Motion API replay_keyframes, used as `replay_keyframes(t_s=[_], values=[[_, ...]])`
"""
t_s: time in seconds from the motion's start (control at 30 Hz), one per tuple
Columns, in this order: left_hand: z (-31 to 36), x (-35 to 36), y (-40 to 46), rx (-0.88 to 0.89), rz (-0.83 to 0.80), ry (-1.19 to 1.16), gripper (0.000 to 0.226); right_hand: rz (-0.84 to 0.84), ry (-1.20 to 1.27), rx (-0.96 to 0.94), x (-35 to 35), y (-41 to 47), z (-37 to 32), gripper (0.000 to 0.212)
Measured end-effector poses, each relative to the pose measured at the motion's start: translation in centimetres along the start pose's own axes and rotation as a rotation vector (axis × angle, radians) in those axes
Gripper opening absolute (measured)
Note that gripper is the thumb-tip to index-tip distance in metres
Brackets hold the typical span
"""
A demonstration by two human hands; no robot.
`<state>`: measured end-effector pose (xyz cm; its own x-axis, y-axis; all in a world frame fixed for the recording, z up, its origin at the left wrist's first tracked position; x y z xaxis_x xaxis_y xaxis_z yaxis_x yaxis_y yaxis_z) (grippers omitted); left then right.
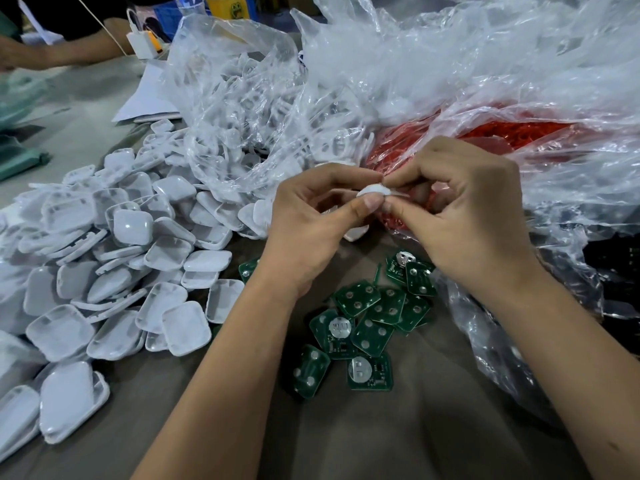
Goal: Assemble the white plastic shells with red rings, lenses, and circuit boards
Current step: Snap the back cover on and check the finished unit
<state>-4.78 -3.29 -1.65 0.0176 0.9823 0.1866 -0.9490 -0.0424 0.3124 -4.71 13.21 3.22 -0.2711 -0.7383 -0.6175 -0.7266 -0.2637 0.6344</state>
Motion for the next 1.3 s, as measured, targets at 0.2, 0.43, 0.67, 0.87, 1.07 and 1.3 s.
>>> replay_keyframes(t_s=[0.2,0.43,0.67,0.87,1.07,1.3], values=[[-0.8,-0.2,0.0,-0.116,0.100,-0.318,0.011,-0.007,0.245,0.190,0.2,-0.1,1.7,0.019],[-0.2,0.0,0.0,-0.049,0.086,-0.256,0.018,-0.034,0.534,0.255,1.0,-0.5,2.0,0.016],[0.3,0.5,-0.5,0.021,0.114,-0.225,0.018,-0.002,0.587,0.258,1.3,-0.7,1.9,0.013],[-0.1,0.8,-0.6,0.006,0.168,-0.215,0.023,-0.018,0.589,0.275,1.2,-0.6,2.0,0.012],[-0.7,1.0,-1.0,-0.049,0.200,-0.271,0.023,-0.046,0.596,0.322,1.9,-0.9,2.2,0.012],[-1.5,0.8,-0.8,-0.159,0.217,-0.256,0.017,-0.032,0.553,0.397,2.5,-1.1,3.1,0.014]])
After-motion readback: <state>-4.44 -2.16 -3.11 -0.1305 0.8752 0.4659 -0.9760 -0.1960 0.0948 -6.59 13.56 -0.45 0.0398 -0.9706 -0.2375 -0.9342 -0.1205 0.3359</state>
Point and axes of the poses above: each hand's wrist, its own y-axis towards the middle knuckle, its own x-axis out of the palm, z = x × y, the point moved 7 cm from there along y, towards the middle knuckle, and after that the axes turned 6 degrees about -y, right-handed, at the moved point
